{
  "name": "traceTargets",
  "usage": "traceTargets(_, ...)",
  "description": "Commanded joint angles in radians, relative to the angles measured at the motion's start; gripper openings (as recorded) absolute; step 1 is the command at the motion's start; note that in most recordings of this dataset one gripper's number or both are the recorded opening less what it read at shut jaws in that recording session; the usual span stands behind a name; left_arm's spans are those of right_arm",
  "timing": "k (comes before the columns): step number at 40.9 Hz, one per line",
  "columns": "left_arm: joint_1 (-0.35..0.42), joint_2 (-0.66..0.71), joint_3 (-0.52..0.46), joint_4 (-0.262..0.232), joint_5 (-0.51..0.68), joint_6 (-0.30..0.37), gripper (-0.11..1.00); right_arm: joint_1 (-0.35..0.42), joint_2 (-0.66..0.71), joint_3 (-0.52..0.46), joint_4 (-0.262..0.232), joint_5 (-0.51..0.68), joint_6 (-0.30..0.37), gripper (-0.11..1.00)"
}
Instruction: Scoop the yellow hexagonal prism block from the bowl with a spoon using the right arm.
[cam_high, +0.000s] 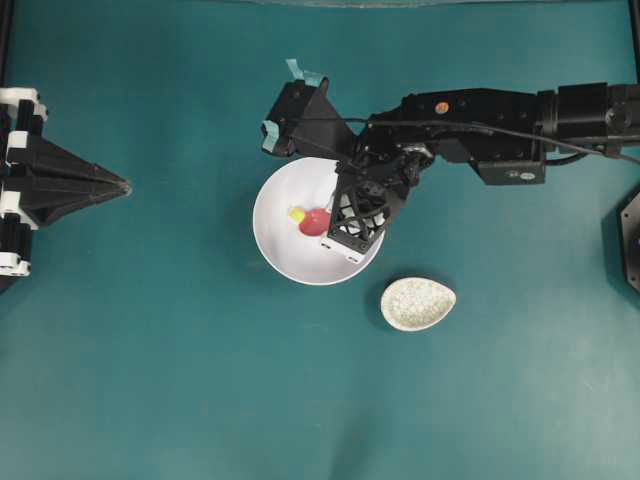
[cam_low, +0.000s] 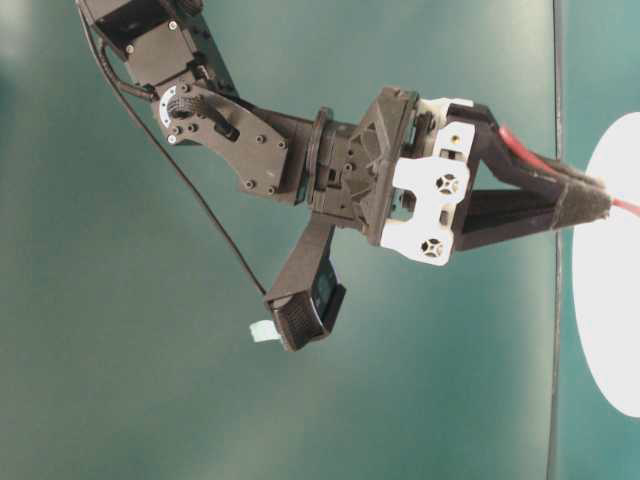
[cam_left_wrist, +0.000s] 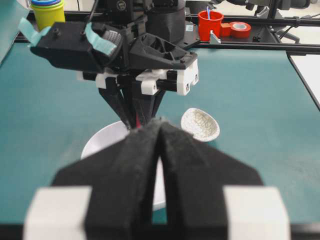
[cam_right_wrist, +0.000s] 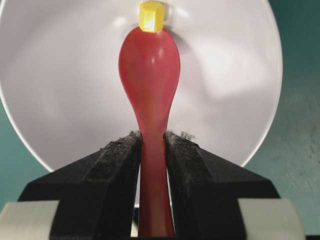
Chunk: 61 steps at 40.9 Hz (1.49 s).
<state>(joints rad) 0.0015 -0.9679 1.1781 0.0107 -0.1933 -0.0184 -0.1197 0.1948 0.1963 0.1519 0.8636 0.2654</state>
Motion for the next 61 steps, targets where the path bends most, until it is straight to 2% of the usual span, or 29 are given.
traceTargets(1,0.002,0.006,-0.015,0.003,-0.005,0.0,-0.01,-0.002,-0.015,-0.025,-0.006,-0.035,-0.009,0.24)
traceTargets(14,0.002,0.008,-0.015,0.003,-0.005,0.0,-0.01,-0.002,-0.017,-0.021,-0.048,-0.118,-0.021,0.24)
traceTargets(24,0.002,0.008,-0.015,0.002,-0.005,0.0,-0.01,0.0,-0.026,-0.003,-0.055,-0.152,-0.023,0.24)
traceTargets(42,0.003,0.008,-0.015,0.003,-0.005,0.0,-0.01,0.003,-0.092,0.129,-0.054,-0.288,-0.014,0.24)
traceTargets(61,0.002,0.008,-0.015,0.003,0.0,0.0,-0.01,0.023,-0.16,0.267,-0.054,-0.488,-0.012,0.23)
